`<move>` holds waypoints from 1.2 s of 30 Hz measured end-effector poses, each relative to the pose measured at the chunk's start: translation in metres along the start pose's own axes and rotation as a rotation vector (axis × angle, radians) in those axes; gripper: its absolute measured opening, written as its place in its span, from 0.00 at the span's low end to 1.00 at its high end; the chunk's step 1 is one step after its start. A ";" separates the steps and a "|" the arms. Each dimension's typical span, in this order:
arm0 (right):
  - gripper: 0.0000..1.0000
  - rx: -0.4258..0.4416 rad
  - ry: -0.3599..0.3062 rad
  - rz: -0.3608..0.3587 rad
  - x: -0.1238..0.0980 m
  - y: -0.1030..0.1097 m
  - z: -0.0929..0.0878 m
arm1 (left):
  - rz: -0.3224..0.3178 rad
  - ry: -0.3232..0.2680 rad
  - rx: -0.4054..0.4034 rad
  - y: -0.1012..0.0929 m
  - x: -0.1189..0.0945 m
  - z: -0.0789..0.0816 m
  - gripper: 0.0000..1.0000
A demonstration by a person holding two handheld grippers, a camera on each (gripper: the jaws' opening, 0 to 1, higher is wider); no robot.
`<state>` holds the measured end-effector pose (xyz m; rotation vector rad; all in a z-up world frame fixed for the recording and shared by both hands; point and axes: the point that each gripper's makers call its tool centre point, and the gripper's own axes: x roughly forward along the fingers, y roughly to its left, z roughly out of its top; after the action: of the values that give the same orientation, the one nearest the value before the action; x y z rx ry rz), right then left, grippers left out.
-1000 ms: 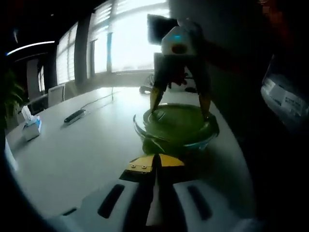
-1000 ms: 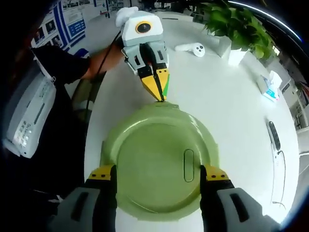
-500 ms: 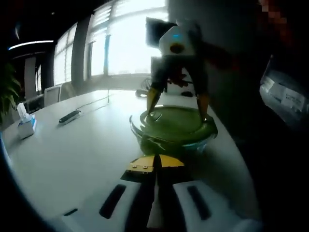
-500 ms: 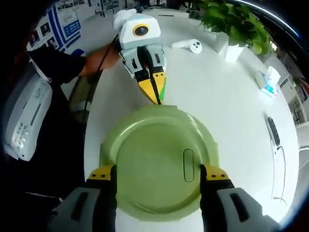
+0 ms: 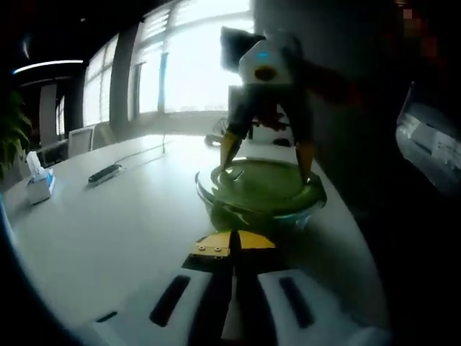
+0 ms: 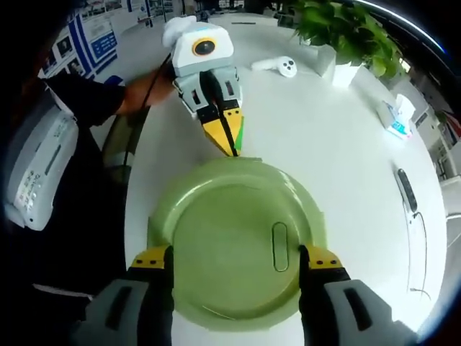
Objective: Pick up the tomato from the tabletop place it into the food storage container close the lid and lock the latches
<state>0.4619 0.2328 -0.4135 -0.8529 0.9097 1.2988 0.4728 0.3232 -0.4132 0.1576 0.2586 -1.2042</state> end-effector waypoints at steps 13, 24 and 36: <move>0.66 0.015 -0.003 -0.009 0.000 -0.004 -0.001 | -0.003 -0.017 -0.021 0.001 0.000 0.000 0.00; 0.66 0.004 -0.067 -0.010 -0.001 -0.006 -0.002 | -0.018 0.043 0.015 -0.007 0.015 -0.006 0.00; 0.67 0.002 -0.067 -0.015 -0.004 -0.002 -0.003 | 0.021 -0.001 0.027 -0.008 0.007 0.004 0.01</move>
<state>0.4634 0.2286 -0.4109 -0.8086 0.8495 1.3060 0.4678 0.3125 -0.4112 0.1829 0.2397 -1.1875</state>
